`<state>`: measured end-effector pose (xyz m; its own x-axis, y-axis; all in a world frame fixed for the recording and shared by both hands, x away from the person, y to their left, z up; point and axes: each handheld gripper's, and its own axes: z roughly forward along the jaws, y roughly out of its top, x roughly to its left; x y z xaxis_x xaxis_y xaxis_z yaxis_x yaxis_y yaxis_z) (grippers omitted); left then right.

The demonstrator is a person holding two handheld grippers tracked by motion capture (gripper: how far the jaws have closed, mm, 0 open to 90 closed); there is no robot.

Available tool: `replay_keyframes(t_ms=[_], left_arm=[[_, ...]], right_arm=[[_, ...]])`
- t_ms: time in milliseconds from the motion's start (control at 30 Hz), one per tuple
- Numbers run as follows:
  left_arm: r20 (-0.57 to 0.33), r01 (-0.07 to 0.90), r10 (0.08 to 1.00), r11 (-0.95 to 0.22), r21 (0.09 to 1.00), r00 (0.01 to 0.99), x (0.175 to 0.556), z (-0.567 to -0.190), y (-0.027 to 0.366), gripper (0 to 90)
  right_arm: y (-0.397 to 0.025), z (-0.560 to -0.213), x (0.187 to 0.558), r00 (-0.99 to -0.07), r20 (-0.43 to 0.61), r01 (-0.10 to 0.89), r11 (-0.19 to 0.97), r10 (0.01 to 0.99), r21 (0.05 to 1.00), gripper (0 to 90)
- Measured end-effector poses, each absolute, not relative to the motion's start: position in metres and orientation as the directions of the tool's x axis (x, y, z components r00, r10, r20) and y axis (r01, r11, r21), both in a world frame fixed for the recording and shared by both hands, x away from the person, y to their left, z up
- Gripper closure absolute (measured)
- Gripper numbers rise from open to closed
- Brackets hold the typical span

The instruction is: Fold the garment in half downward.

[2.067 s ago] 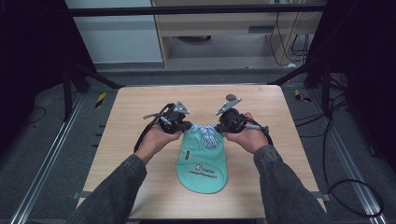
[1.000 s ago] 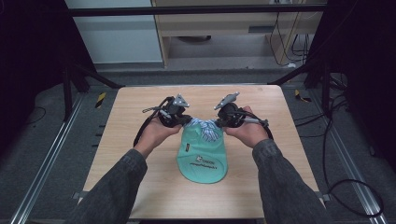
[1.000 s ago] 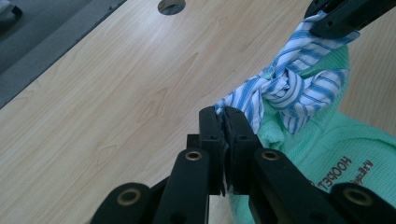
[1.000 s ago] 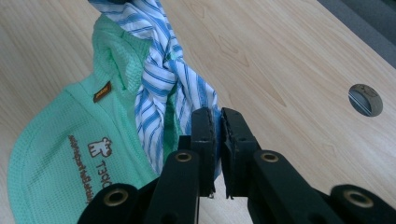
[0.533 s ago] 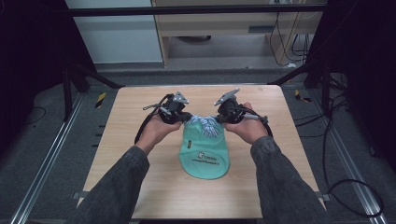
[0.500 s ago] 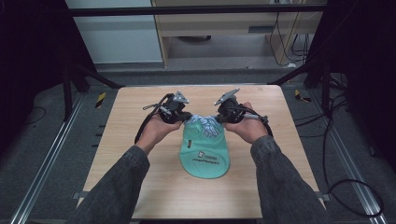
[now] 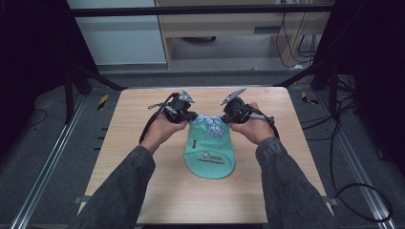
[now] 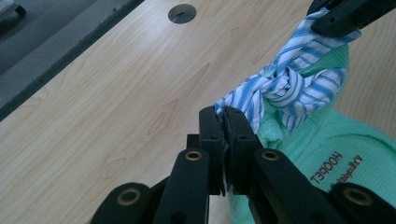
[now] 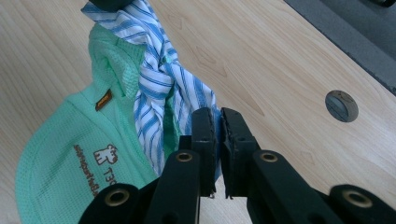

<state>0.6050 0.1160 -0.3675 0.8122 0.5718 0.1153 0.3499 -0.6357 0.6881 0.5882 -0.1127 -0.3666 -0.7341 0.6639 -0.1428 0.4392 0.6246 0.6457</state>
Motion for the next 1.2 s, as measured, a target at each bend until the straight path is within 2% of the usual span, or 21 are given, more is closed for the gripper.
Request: replay_keyframes(t_ms=[1200], left_arm=[[0.157,0.337,0.580,-0.648,0.683,0.799,0.625,-0.356,0.109,87.1]], right_arm=[[-0.110,-0.362,0.607,-0.711,-0.164,0.445,0.618,0.684,0.648,85.0]])
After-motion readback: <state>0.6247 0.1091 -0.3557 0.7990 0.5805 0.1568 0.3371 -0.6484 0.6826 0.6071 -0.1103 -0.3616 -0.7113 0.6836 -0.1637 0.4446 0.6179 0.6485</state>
